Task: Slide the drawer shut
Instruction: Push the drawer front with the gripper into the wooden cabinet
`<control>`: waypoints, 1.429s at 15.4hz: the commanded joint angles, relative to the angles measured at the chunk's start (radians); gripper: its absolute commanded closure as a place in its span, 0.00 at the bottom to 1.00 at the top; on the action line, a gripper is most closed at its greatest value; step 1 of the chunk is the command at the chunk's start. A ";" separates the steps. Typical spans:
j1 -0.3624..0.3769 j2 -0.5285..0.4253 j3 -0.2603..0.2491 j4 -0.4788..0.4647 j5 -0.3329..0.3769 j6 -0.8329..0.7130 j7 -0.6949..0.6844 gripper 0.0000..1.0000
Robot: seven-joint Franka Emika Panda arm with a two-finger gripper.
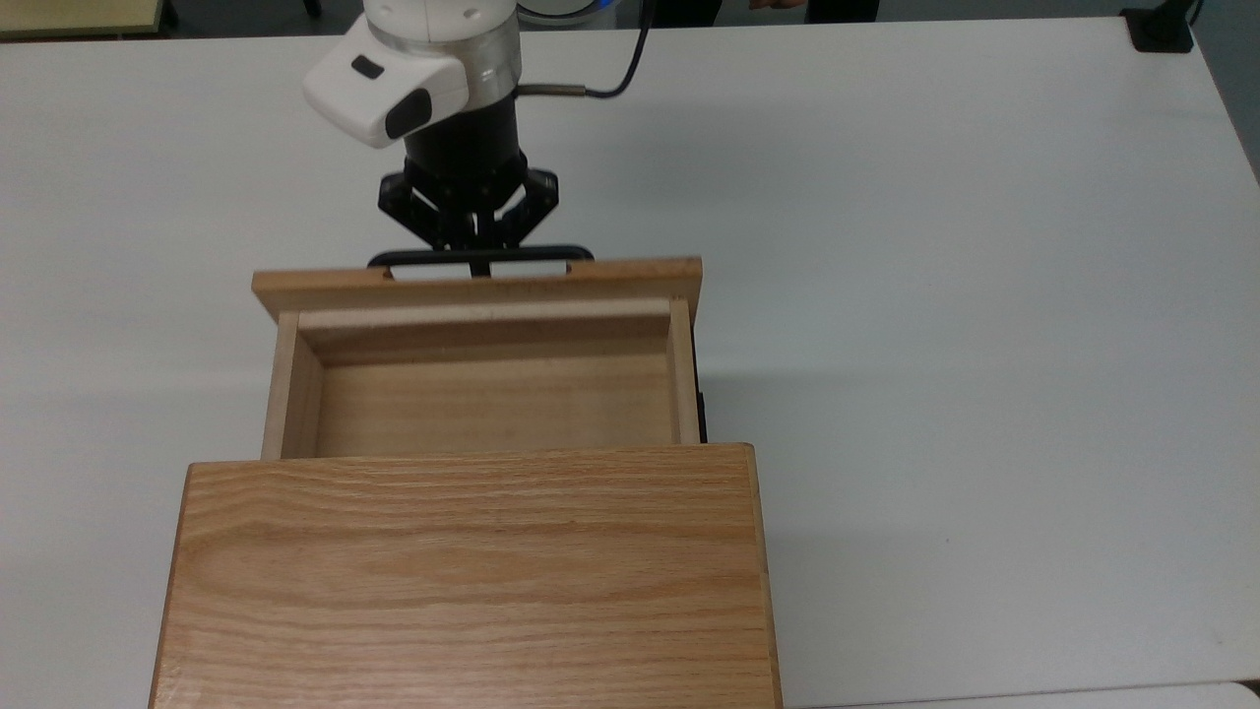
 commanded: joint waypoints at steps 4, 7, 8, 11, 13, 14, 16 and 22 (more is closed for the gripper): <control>0.005 0.077 -0.007 0.031 0.067 0.325 0.043 1.00; 0.005 0.207 -0.004 0.126 0.063 0.548 0.088 1.00; 0.004 0.217 -0.004 0.126 0.063 0.591 0.088 1.00; 0.001 0.218 -0.004 0.118 0.066 0.633 0.088 1.00; 0.001 0.217 -0.004 0.118 0.063 0.633 0.088 1.00; 0.001 0.217 -0.004 0.118 0.063 0.633 0.086 1.00; -0.001 0.205 -0.007 0.115 0.058 0.623 0.082 1.00; 0.001 0.088 -0.007 0.045 0.047 0.328 0.063 1.00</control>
